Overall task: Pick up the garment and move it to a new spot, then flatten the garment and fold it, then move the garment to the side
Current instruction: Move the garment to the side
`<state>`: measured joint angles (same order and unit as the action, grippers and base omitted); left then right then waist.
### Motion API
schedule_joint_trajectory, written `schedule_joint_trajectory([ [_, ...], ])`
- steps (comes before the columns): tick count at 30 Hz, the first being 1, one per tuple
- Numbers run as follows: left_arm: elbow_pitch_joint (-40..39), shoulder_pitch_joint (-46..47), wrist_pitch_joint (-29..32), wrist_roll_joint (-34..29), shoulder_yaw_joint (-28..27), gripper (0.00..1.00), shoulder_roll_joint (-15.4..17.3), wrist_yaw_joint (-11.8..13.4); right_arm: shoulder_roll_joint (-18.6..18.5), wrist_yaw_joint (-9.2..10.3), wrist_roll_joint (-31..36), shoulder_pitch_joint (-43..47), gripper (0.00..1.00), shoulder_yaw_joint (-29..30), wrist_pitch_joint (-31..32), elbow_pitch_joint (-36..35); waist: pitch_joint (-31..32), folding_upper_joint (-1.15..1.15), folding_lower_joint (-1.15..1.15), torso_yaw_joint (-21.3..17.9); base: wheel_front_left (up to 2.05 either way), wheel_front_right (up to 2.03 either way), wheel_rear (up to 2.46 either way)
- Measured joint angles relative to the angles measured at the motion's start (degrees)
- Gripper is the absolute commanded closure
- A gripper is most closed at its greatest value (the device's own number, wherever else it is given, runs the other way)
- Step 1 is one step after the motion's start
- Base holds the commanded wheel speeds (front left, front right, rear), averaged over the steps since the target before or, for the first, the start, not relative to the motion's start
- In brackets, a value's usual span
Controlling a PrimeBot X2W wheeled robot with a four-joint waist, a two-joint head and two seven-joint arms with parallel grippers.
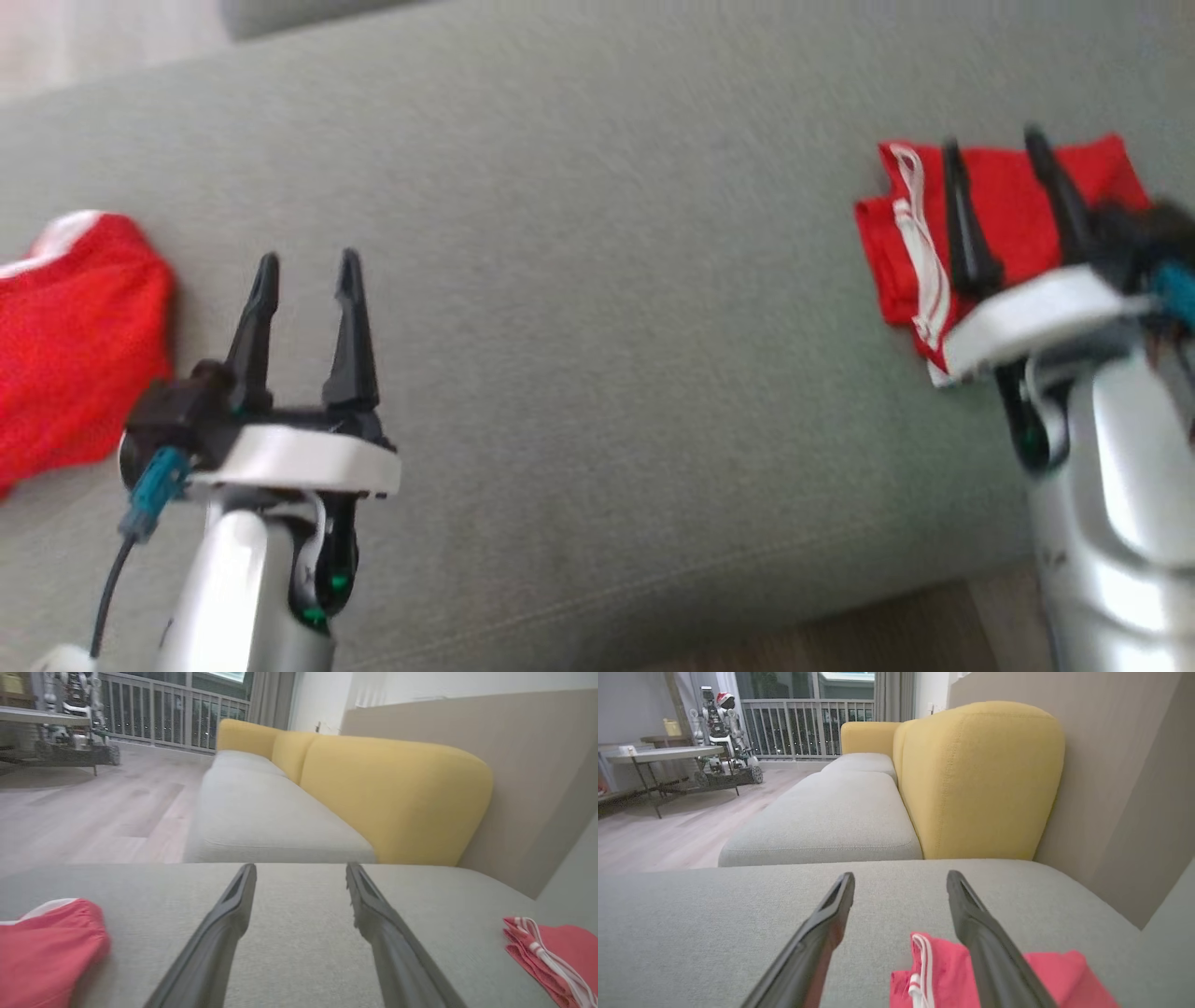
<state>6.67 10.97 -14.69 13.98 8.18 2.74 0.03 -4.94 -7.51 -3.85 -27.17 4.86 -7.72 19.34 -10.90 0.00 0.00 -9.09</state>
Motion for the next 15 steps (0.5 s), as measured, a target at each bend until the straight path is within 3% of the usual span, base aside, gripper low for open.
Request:
schedule_joint_trajectory([
  [6,-0.3,-4.8,0.0,1.2,-0.1,0.00,-0.1,1.5,1.3,0.00,0.4,8.6,0.00,-0.1,-2.9,-1.6,5.0,0.00,0.00,3.7,0.00,0.00,0.00],
  [15,0.8,-12.2,0.0,1.9,-1.3,0.00,-0.1,2.7,1.9,0.00,-4.9,17.5,0.00,-2.3,-5.5,-4.6,10.7,0.00,0.00,6.7,0.00,0.00,0.00],
])
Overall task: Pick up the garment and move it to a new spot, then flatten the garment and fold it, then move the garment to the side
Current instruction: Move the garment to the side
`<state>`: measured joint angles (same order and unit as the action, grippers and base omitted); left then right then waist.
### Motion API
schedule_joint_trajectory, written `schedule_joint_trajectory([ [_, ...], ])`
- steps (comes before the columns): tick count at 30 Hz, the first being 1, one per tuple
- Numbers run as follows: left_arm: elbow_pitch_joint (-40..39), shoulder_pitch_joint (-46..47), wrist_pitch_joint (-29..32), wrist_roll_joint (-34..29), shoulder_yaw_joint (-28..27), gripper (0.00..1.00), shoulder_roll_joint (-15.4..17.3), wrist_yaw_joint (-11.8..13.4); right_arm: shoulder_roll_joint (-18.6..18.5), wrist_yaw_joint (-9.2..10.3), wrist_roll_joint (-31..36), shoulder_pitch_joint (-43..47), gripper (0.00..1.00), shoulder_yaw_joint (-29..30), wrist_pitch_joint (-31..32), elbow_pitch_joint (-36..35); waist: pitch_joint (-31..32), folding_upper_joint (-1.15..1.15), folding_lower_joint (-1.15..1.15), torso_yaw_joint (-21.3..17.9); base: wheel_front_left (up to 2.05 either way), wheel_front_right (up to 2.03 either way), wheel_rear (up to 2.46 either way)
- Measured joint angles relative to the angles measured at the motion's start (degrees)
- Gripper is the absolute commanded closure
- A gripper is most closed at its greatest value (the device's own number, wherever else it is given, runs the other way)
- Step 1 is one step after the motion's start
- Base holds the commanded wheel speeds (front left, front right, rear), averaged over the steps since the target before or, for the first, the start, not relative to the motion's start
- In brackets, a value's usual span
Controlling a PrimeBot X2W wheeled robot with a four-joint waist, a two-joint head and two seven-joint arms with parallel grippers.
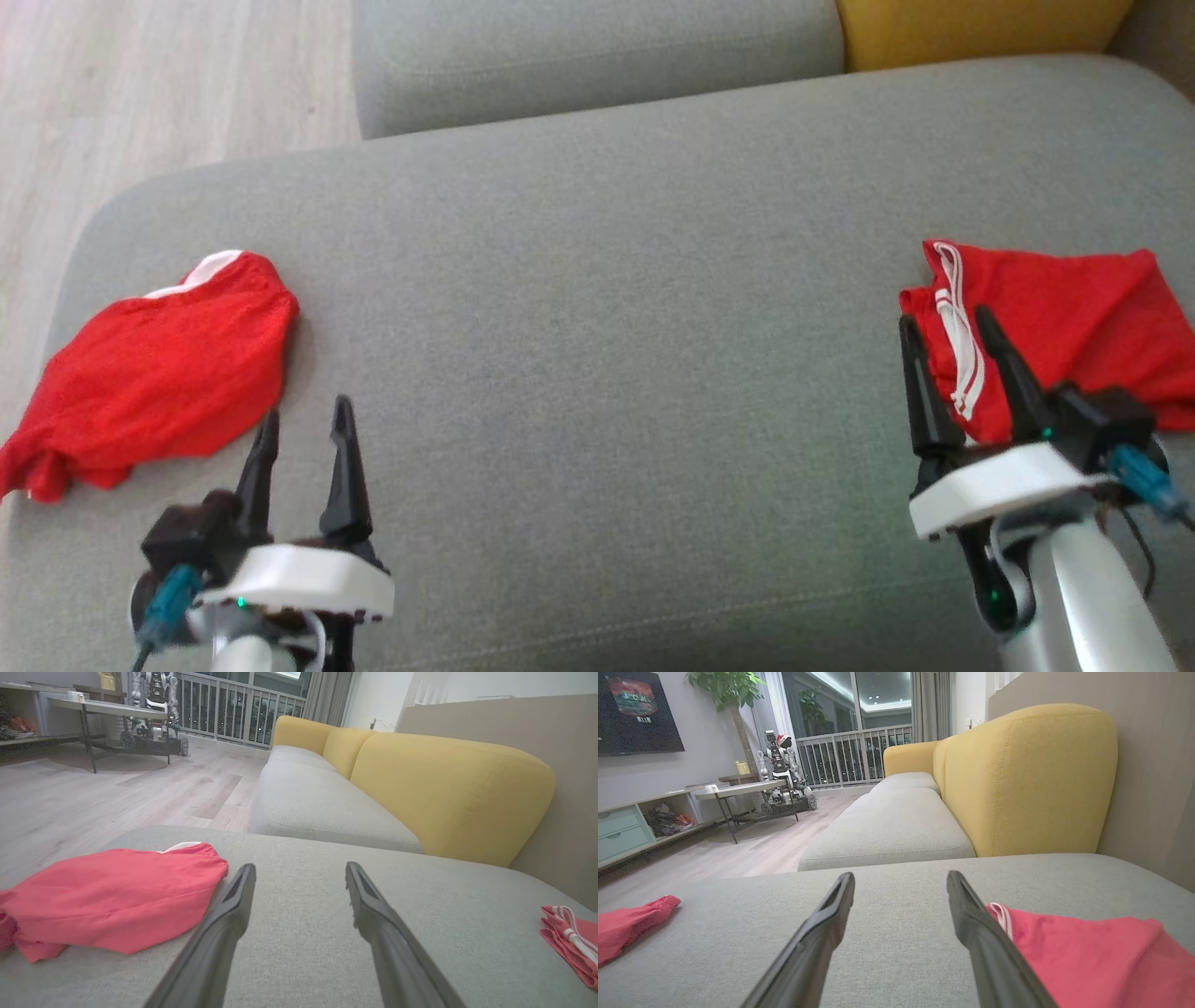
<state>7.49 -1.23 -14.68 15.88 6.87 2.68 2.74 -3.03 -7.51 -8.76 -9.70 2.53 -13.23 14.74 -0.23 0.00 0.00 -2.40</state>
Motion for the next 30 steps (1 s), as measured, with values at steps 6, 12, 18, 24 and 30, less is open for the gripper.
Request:
schedule_joint_trajectory([
  [6,0.0,-2.1,0.0,0.4,0.0,0.00,0.0,0.8,0.0,0.00,-1.6,3.2,0.00,-0.6,-0.7,-0.8,1.0,0.00,0.00,0.5,0.00,0.00,0.00],
  [12,-0.5,-2.1,0.0,0.5,0.6,0.00,0.0,1.4,0.1,0.00,-2.4,3.7,0.00,-0.8,-1.0,-0.8,1.2,0.00,0.00,0.4,0.00,0.00,0.00],
  [18,-1.1,-2.1,0.0,0.6,0.9,0.00,0.0,1.4,0.1,0.00,-2.5,3.7,0.00,-0.7,-1.1,-0.6,1.3,0.00,0.00,0.1,0.00,0.00,0.00],
  [24,-1.2,-2.1,0.0,0.6,1.4,0.00,0.0,1.4,0.1,0.00,-3.0,3.7,0.00,-0.3,-1.1,0.1,1.2,0.00,0.00,0.0,0.00,0.00,0.00],
  [30,-1.2,-2.1,0.0,0.6,1.7,0.00,0.0,1.4,0.1,0.00,-3.0,3.7,0.00,0.3,-1.1,0.4,1.0,0.00,0.00,0.7,0.00,0.00,0.00],
])
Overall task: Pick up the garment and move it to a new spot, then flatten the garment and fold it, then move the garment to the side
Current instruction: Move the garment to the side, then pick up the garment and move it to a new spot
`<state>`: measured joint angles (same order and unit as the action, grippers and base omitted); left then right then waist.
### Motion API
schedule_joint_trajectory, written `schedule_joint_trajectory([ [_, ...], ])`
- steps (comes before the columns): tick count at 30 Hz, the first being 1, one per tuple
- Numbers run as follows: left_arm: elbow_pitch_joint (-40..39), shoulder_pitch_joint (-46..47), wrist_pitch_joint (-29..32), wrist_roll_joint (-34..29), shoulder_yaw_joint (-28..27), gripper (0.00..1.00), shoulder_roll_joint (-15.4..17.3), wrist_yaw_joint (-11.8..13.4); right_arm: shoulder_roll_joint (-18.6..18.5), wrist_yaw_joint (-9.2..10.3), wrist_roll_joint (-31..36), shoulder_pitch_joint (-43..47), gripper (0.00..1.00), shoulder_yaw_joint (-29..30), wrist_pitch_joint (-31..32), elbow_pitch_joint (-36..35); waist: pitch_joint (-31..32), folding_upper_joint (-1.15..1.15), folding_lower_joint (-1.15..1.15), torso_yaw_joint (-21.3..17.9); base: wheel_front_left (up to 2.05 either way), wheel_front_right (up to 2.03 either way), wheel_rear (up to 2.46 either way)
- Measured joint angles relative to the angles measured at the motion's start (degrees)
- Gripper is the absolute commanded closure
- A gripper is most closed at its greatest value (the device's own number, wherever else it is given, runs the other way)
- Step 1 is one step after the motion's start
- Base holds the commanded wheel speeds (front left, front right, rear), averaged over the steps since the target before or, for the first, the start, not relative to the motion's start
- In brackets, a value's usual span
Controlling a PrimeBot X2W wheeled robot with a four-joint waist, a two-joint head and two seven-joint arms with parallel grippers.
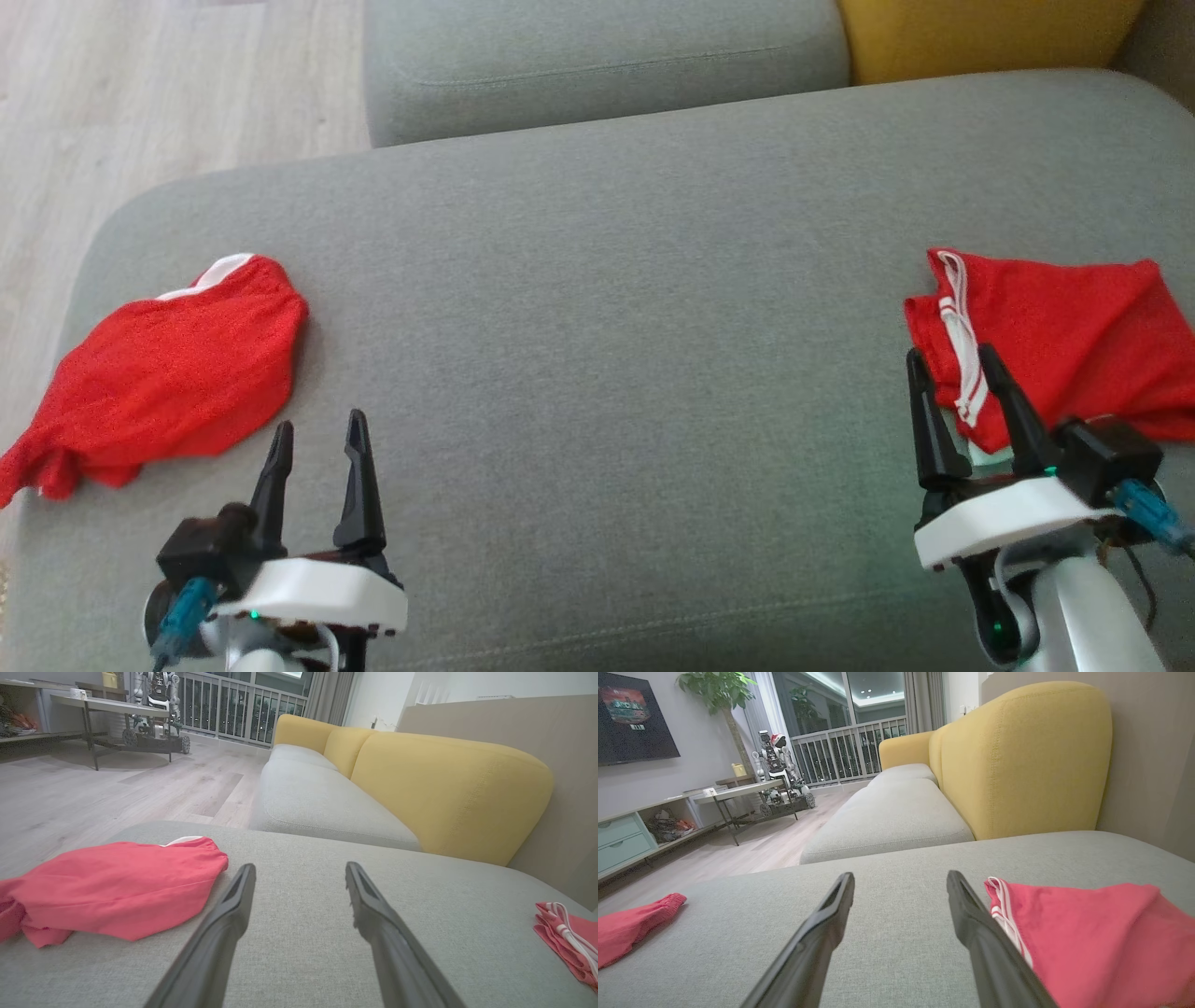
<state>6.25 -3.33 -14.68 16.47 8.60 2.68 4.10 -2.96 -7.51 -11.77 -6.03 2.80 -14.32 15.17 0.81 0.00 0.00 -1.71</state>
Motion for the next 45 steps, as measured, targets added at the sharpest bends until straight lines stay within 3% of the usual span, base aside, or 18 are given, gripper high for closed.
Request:
schedule_joint_trajectory([
  [8,-0.1,0.1,0.0,0.0,0.4,0.00,0.0,0.0,0.0,0.00,-1.0,1.1,0.00,-0.8,0.0,-0.5,0.1,0.00,0.00,4.5,0.00,0.00,0.00],
  [20,-1.2,-1.3,0.0,-0.8,-0.1,0.00,0.1,-0.1,0.1,0.00,-2.4,3.3,0.00,-3.3,0.0,-1.4,1.4,0.00,0.00,17.4,0.00,0.00,0.00],
  [29,-1.9,-2.3,0.0,-1.4,-0.6,0.00,0.1,-0.3,0.2,0.00,-3.5,3.3,0.00,-3.9,0.0,-1.3,2.1,0.00,0.00,23.9,0.00,0.00,0.00],
  [39,-1.9,-2.5,0.0,-1.8,-2.2,0.00,0.1,-0.5,0.4,0.00,-4.2,3.3,0.00,-5.1,0.0,-0.3,2.2,0.00,0.00,23.9,0.00,0.00,0.00],
  [45,-1.8,-2.0,0.0,-1.7,-5.0,0.00,0.1,-2.9,0.4,0.00,-3.8,3.3,0.00,-5.1,0.1,-1.0,1.1,0.00,0.00,22.3,0.00,0.00,0.00],
])
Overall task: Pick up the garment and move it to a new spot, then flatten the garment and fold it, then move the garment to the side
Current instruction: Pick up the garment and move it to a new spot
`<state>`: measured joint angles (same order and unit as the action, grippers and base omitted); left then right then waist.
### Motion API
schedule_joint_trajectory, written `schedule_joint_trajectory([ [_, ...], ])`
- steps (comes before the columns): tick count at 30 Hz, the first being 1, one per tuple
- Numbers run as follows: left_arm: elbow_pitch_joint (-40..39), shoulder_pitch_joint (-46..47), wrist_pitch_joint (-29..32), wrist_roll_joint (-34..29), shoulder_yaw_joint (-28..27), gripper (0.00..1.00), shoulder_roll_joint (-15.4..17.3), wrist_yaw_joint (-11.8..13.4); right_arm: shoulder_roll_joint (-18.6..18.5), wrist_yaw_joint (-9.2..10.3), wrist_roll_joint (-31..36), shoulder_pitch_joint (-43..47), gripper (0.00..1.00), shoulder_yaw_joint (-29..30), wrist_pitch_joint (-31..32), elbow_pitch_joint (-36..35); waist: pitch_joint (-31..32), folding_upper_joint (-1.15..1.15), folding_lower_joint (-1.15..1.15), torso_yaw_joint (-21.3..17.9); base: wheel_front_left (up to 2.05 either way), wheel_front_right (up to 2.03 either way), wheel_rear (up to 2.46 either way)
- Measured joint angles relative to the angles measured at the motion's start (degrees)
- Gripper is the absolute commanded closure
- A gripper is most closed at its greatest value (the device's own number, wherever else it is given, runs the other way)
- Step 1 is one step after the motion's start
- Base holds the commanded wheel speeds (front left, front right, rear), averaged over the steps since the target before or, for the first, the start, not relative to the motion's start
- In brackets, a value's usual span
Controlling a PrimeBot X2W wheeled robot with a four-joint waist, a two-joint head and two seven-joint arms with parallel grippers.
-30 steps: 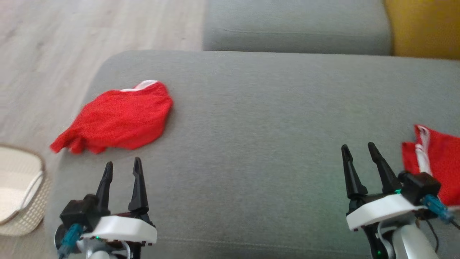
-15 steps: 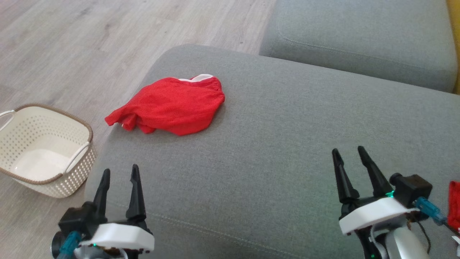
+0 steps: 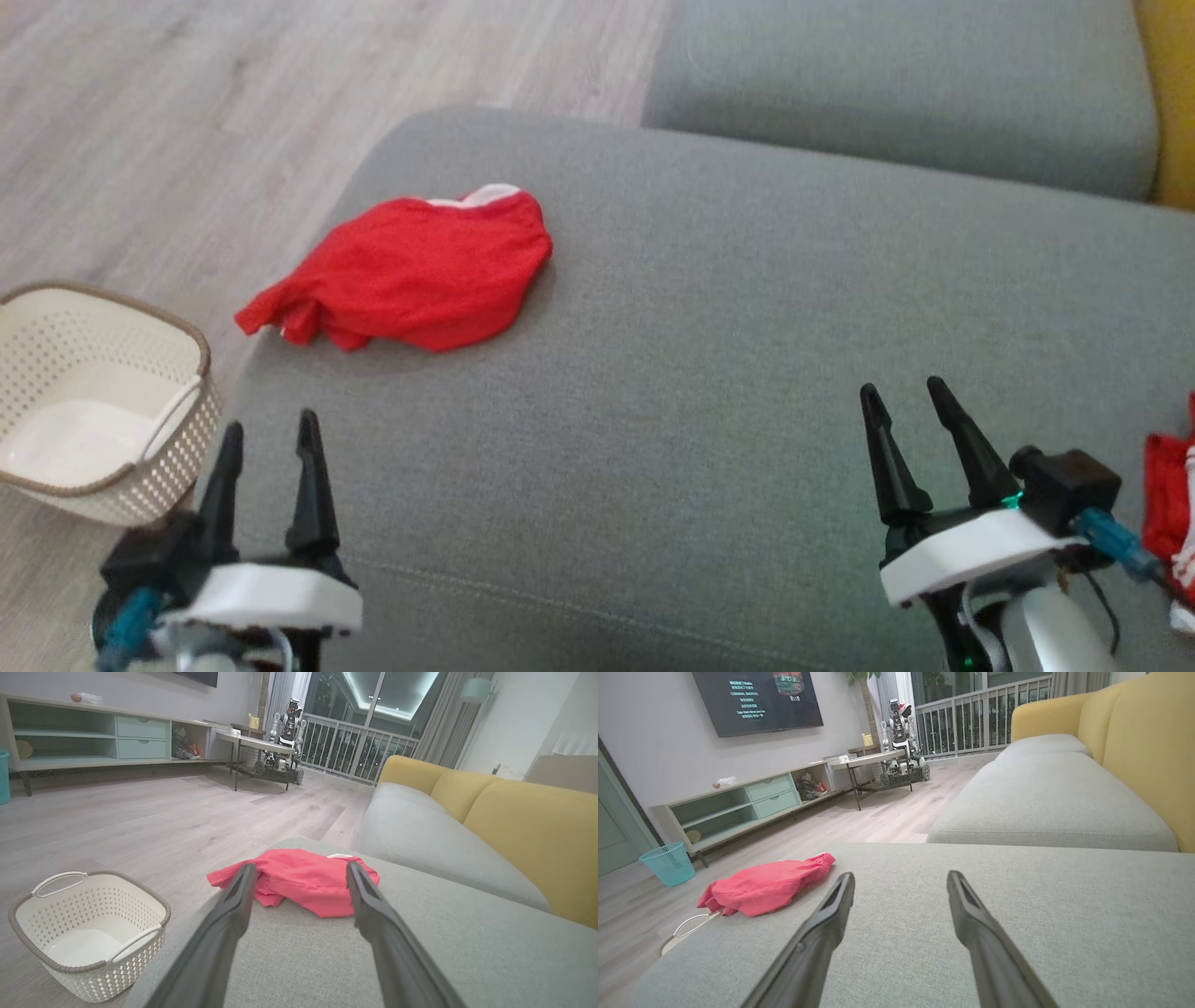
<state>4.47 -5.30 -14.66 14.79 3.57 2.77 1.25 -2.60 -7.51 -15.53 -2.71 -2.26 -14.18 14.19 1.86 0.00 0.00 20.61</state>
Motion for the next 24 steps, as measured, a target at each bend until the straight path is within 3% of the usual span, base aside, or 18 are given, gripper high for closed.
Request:
schedule_joint_trajectory([
  [7,8.5,11.6,0.0,-1.1,-2.1,0.00,1.8,-4.6,0.0,0.00,3.5,-1.4,0.00,1.0,3.3,-5.3,-6.3,0.00,0.00,-2.1,0.00,0.00,0.00],
  [17,25.3,35.9,13.5,1.0,-1.3,0.00,8.5,-7.4,-0.1,0.00,6.8,-7.6,0.00,1.4,7.7,-16.6,-17.8,0.00,0.01,-5.2,0.00,0.00,0.00],
  [24,37.7,47.2,19.7,1.2,0.8,0.00,13.1,-8.1,-0.3,0.00,6.1,-10.2,0.00,0.5,8.5,-22.3,-24.3,0.00,0.01,-9.2,0.00,0.00,0.00],
])
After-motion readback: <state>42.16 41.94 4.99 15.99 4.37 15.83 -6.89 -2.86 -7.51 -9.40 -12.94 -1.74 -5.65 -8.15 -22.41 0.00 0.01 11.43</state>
